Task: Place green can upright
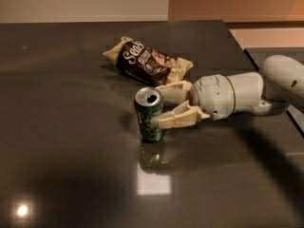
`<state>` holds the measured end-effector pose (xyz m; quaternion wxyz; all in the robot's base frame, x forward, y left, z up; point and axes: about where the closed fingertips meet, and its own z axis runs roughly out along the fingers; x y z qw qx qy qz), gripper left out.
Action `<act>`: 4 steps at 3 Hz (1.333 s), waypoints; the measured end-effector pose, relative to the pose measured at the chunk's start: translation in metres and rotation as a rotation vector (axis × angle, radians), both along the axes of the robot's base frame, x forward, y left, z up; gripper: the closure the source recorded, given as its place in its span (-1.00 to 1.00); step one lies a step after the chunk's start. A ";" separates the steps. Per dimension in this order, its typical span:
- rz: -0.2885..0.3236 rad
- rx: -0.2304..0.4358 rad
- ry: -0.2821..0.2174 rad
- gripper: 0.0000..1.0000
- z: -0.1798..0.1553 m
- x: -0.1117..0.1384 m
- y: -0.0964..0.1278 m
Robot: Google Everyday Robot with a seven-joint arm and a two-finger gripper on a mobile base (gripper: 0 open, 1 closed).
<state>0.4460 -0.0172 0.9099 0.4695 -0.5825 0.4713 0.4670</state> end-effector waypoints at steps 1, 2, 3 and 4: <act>-0.005 0.010 -0.006 0.17 -0.006 -0.002 -0.004; -0.015 0.013 -0.009 -0.30 -0.010 -0.003 -0.008; -0.011 0.013 -0.009 -0.74 -0.009 -0.004 -0.005; -0.007 0.013 -0.010 -1.00 -0.009 -0.004 -0.004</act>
Offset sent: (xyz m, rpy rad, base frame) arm -0.0025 -0.0174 -0.0163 0.0181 -0.0103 -0.0373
